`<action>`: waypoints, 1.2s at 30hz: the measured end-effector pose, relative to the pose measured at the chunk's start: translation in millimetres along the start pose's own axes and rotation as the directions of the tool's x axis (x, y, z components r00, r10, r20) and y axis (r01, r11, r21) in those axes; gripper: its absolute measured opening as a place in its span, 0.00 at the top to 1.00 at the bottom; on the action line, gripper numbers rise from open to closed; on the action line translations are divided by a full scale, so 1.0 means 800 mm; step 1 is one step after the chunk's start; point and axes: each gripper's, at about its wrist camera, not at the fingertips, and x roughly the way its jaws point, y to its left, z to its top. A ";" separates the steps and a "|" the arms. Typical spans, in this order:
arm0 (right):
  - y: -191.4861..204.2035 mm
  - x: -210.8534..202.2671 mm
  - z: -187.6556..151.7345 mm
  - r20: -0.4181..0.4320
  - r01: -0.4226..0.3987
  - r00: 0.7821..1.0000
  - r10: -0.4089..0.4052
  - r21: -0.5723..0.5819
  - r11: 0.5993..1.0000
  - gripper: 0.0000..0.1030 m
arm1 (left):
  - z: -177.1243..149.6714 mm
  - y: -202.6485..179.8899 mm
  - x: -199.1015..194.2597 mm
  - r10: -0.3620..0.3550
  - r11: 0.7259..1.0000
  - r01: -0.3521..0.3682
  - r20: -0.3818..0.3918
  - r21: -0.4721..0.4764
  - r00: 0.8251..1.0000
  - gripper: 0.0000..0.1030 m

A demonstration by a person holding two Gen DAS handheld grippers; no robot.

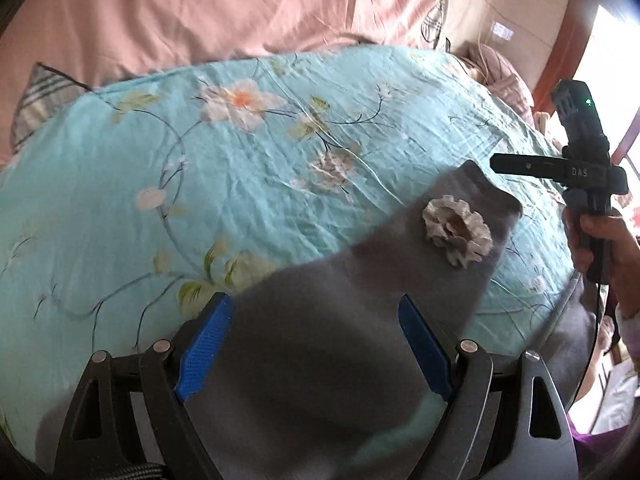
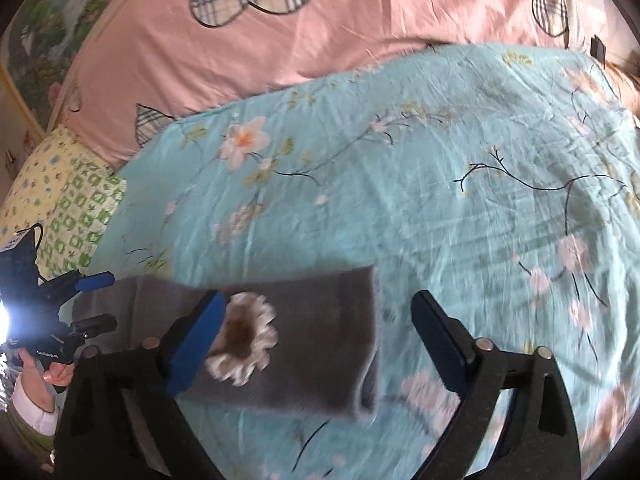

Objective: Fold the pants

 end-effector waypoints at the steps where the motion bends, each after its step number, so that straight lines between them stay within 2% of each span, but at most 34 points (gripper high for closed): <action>1: -0.003 0.005 0.003 -0.008 0.002 1.000 -0.002 -0.003 1.000 0.13 | 0.007 0.005 0.009 -0.006 1.000 0.006 -0.009 0.006 1.000 0.17; 4: -0.011 0.026 0.014 -0.057 0.022 0.998 -0.023 -0.017 1.000 0.16 | 0.021 0.020 0.034 -0.042 0.999 0.043 -0.053 0.014 0.998 0.17; 5: -0.014 0.031 0.016 -0.070 0.018 0.997 -0.019 -0.015 1.000 0.19 | 0.024 0.024 0.044 -0.068 0.997 0.071 -0.083 0.024 0.994 0.17; 8: -0.019 0.045 0.018 -0.114 -0.007 0.993 0.006 -0.010 1.000 0.29 | 0.028 0.024 0.065 -0.080 0.994 0.089 -0.147 0.060 0.986 0.17; 10: -0.014 0.048 0.017 -0.123 -0.021 0.992 0.016 -0.043 0.999 0.43 | 0.028 0.022 0.079 -0.080 0.993 0.096 -0.195 0.074 0.978 0.18; 12: -0.011 0.050 0.017 -0.134 -0.024 0.991 0.015 -0.065 0.998 0.67 | 0.027 0.016 0.093 -0.056 0.992 0.083 -0.248 0.098 0.967 0.26; 14: -0.010 0.048 0.016 -0.133 -0.037 0.991 0.026 -0.078 0.996 0.78 | 0.023 0.006 0.097 -0.029 0.988 0.067 -0.259 0.140 0.965 0.40; 15: -0.009 0.047 0.017 -0.129 -0.042 0.991 0.032 -0.080 0.996 0.79 | 0.021 0.000 0.096 -0.026 0.985 0.069 -0.256 0.158 0.966 0.45; 17: -0.006 0.038 0.016 -0.107 -0.052 0.993 0.041 -0.096 0.994 0.80 | 0.018 -0.010 0.090 -0.017 0.981 0.065 -0.250 0.183 0.968 0.68; 20: -0.001 0.019 0.014 -0.070 -0.056 0.996 0.048 -0.122 0.991 0.81 | 0.012 -0.023 0.072 -0.004 0.976 0.053 -0.223 0.210 0.975 0.81; 26: -0.006 -0.031 0.012 0.014 -0.053 0.998 0.056 -0.143 0.988 0.82 | -0.001 -0.051 0.004 -0.008 0.971 0.044 -0.150 0.233 0.989 0.93; 30: -0.012 -0.068 0.006 0.066 -0.045 0.996 0.056 -0.159 0.986 0.82 | -0.009 -0.087 -0.044 -0.025 0.964 0.049 -0.093 0.260 0.995 0.93; 36: -0.011 -0.117 -0.020 0.123 -0.055 0.989 0.079 -0.190 0.980 0.82 | -0.029 -0.132 -0.078 -0.048 0.958 0.067 -0.073 0.279 0.996 0.95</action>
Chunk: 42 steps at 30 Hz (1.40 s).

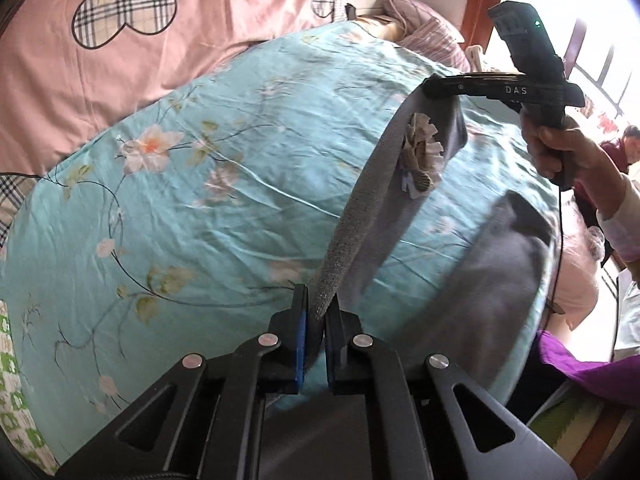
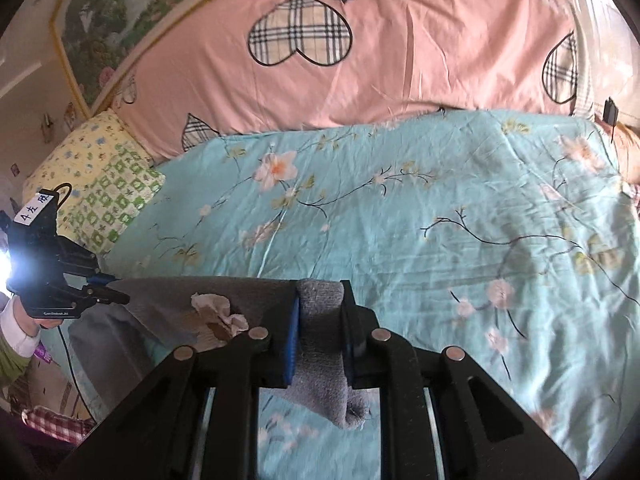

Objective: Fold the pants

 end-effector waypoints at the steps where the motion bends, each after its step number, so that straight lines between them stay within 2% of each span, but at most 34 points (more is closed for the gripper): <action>1: 0.002 -0.009 -0.006 0.006 -0.003 1.000 0.003 -0.009 1.000 0.82 | -0.006 -0.010 -0.005 -0.003 1.000 0.003 0.002 0.000 1.000 0.95; 9: 0.011 -0.065 -0.073 0.053 -0.059 0.997 0.064 -0.081 0.995 0.82 | -0.047 -0.057 -0.023 -0.045 0.998 0.046 0.014 -0.036 0.999 0.95; 15: 0.019 -0.075 -0.122 0.014 -0.051 0.998 0.054 -0.147 0.988 0.82 | -0.074 -0.084 -0.018 -0.070 0.996 0.070 0.007 -0.049 0.998 0.95; 21: 0.021 -0.093 -0.151 0.009 -0.057 0.998 0.060 -0.175 0.983 0.82 | -0.090 -0.102 -0.016 -0.098 0.993 0.099 0.008 -0.062 0.995 0.95; 28: 0.020 -0.113 -0.176 0.015 -0.027 0.999 0.031 -0.185 0.982 0.82 | -0.099 -0.131 -0.016 -0.133 0.991 0.133 0.013 -0.030 0.991 0.95; 36: 0.017 -0.124 -0.209 -0.002 -0.019 1.000 0.019 -0.181 0.983 0.82 | -0.121 -0.148 0.013 -0.159 0.987 0.158 -0.039 -0.040 0.986 0.94; 42: 0.030 -0.134 -0.226 -0.011 0.006 1.000 -0.008 -0.203 0.979 0.82 | -0.134 -0.150 0.023 -0.182 0.982 0.179 -0.050 -0.054 0.982 0.94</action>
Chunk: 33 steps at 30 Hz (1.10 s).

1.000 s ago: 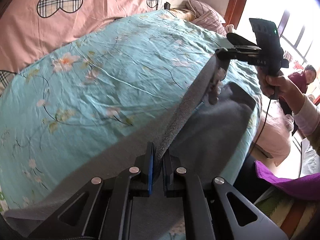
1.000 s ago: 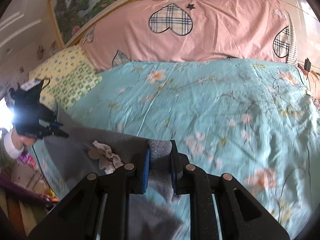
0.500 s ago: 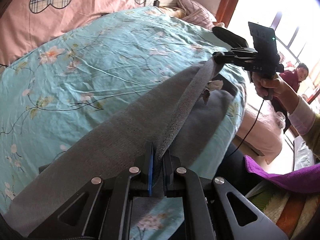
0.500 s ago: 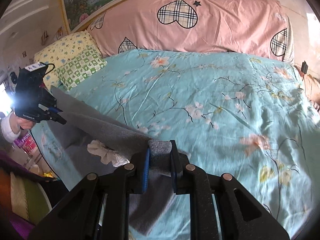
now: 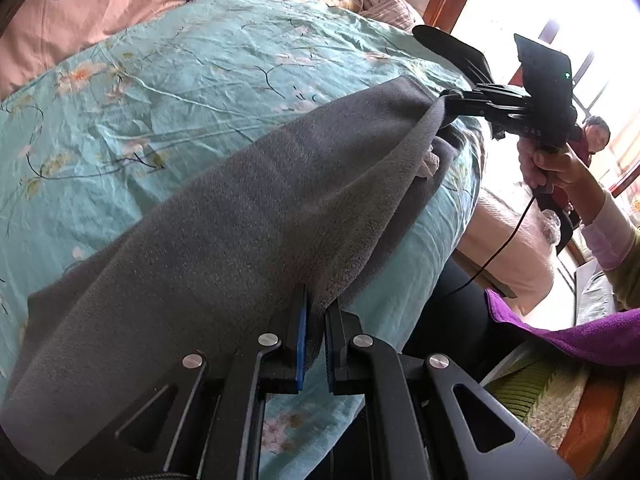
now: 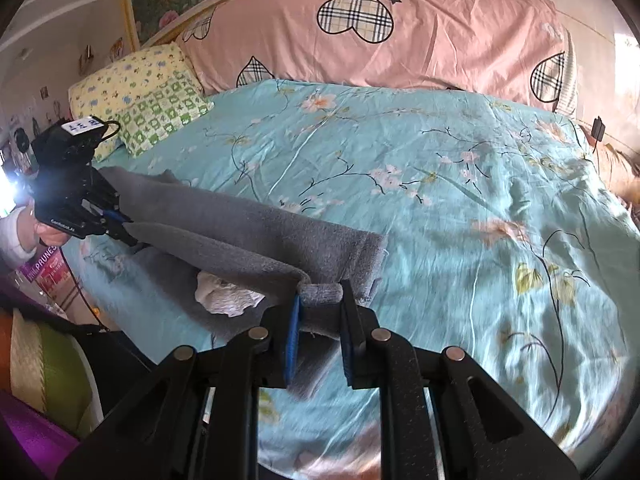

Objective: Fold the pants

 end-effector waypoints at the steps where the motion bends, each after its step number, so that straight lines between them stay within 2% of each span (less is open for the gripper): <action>1: 0.004 -0.003 -0.002 0.001 0.005 1.000 -0.005 -0.004 1.000 0.82 | -0.002 0.001 0.002 -0.004 1.000 0.004 -0.002 -0.002 1.000 0.94; 3: 0.005 0.000 -0.007 -0.016 0.020 1.000 -0.020 -0.001 1.000 0.82 | -0.005 0.003 0.011 -0.011 1.000 0.011 -0.012 -0.009 1.000 0.94; 5: 0.000 0.013 -0.014 -0.073 0.003 0.997 -0.001 0.021 1.000 0.81 | -0.008 0.006 0.022 -0.012 1.000 0.011 -0.025 -0.022 1.000 0.92; 8: -0.002 0.016 -0.022 -0.087 -0.003 0.996 0.007 0.046 0.999 0.78 | -0.014 0.013 0.030 -0.015 0.998 0.013 -0.026 -0.060 1.000 0.91; 10: -0.004 0.007 -0.020 -0.083 -0.006 0.996 0.013 0.079 0.997 0.67 | -0.017 0.015 0.026 -0.025 0.996 0.024 -0.005 -0.081 1.000 0.88; 12: -0.002 -0.002 -0.019 -0.076 0.009 0.997 -0.002 0.092 0.996 0.42 | -0.020 0.017 0.020 -0.028 0.994 0.030 0.017 -0.104 0.999 0.84; 14: 0.004 -0.017 -0.015 -0.043 0.014 0.999 -0.010 0.096 0.995 0.38 | -0.025 0.018 0.012 -0.026 0.991 0.031 0.038 -0.131 0.999 0.76; 18: 0.023 -0.034 -0.002 0.015 0.007 1.000 -0.009 0.093 0.996 0.38 | -0.039 0.018 -0.009 -0.010 0.985 0.024 0.084 -0.171 0.996 0.70; 20: 0.038 -0.033 0.008 0.048 -0.026 0.999 0.022 0.081 0.996 0.38 | -0.047 0.022 -0.022 -0.001 0.977 0.025 0.109 -0.212 0.994 0.62; 24: 0.073 -0.011 0.025 0.079 -0.099 0.992 0.095 0.045 0.994 0.38 | -0.069 0.039 -0.050 0.035 0.951 0.015 0.156 -0.308 0.987 0.62; 30: 0.133 0.053 0.044 0.042 -0.208 0.977 0.209 -0.021 0.978 0.38 | -0.119 0.071 -0.092 0.119 0.888 -0.014 0.201 -0.459 0.972 0.62; 33: 0.159 0.073 0.051 0.036 -0.255 0.966 0.257 -0.052 0.966 0.38 | -0.151 0.086 -0.112 0.175 0.844 -0.039 0.207 -0.535 0.963 0.62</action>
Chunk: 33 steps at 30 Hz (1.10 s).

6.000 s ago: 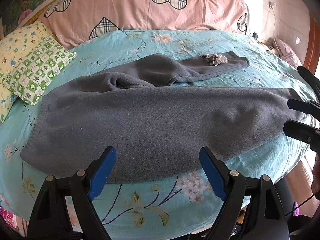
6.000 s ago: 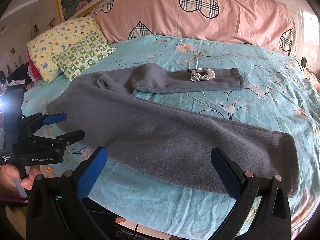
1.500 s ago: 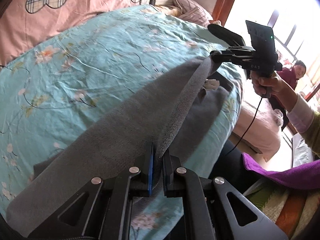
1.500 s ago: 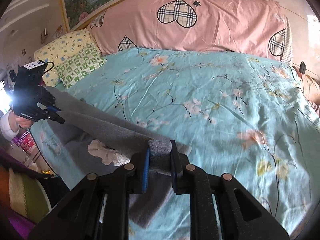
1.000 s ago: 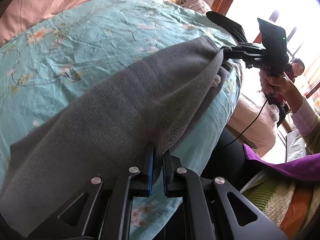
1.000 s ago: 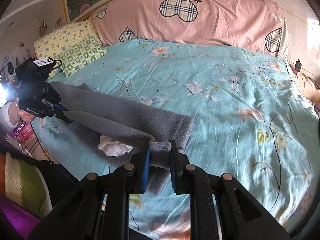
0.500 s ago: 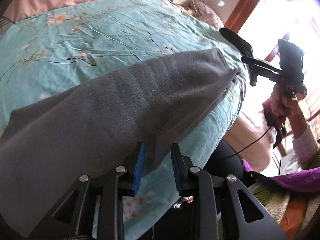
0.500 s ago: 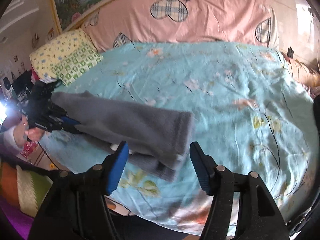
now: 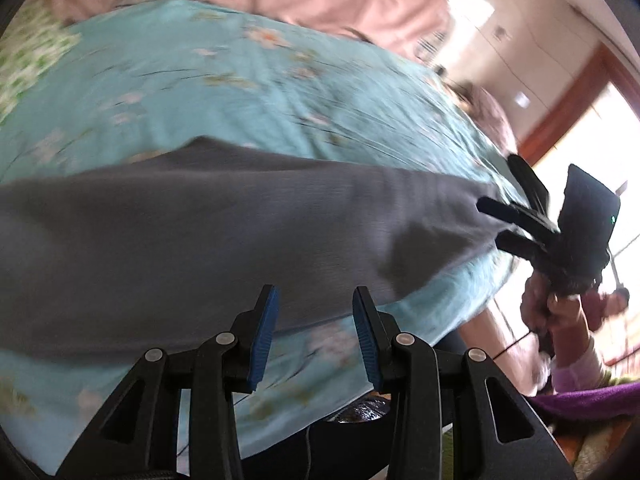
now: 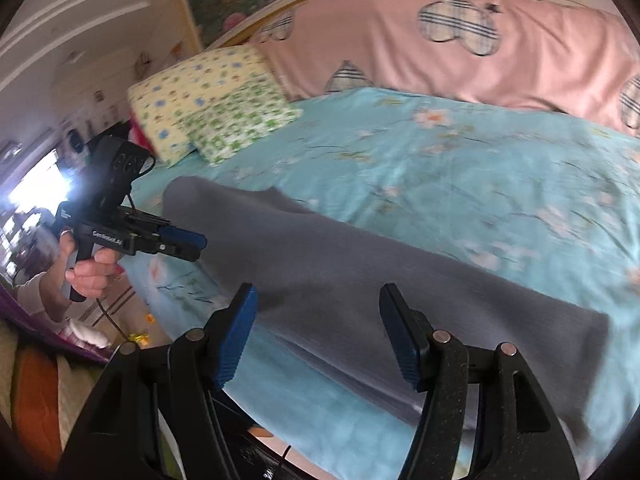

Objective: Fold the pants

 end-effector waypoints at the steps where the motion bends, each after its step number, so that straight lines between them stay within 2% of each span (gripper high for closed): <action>1: 0.007 0.011 0.004 -0.001 -0.015 1.000 0.015 -0.005 1.000 0.38 | -0.004 0.010 -0.007 0.008 1.000 -0.008 0.008 -0.028 1.000 0.62; 5: 0.025 0.044 0.024 0.003 -0.067 0.998 0.067 -0.012 0.998 0.38 | -0.020 0.052 -0.038 0.068 0.988 -0.060 0.055 -0.141 0.996 0.61; 9: 0.040 0.071 0.046 0.000 -0.096 0.995 0.096 -0.010 0.995 0.38 | -0.036 0.093 -0.073 0.146 0.960 -0.116 0.106 -0.254 0.983 0.57; 14: 0.072 0.100 0.065 0.002 -0.165 0.986 0.165 -0.040 0.985 0.38 | -0.056 0.151 -0.113 0.240 0.903 -0.164 0.149 -0.398 0.959 0.53; 19: 0.118 0.148 0.065 -0.076 -0.201 0.978 0.194 -0.108 0.974 0.38 | -0.066 0.204 -0.132 0.313 0.829 -0.188 0.158 -0.527 0.937 0.52; 25: 0.171 0.207 0.058 -0.193 -0.205 0.968 0.163 -0.221 0.953 0.46 | -0.051 0.243 -0.126 0.367 0.769 -0.211 0.147 -0.604 0.918 0.52; 30: 0.189 0.240 0.046 -0.261 -0.173 0.961 0.091 -0.310 0.935 0.46 | -0.033 0.246 -0.110 0.399 0.766 -0.256 0.125 -0.589 0.908 0.53; 31: 0.190 0.246 0.042 -0.277 -0.156 0.959 0.062 -0.332 0.930 0.48 | -0.032 0.245 -0.106 0.404 0.766 -0.261 0.124 -0.588 0.906 0.54; 33: 0.192 0.253 0.036 -0.290 -0.136 0.957 0.026 -0.366 0.921 0.59 | -0.029 0.246 -0.101 0.419 0.762 -0.279 0.117 -0.584 0.901 0.68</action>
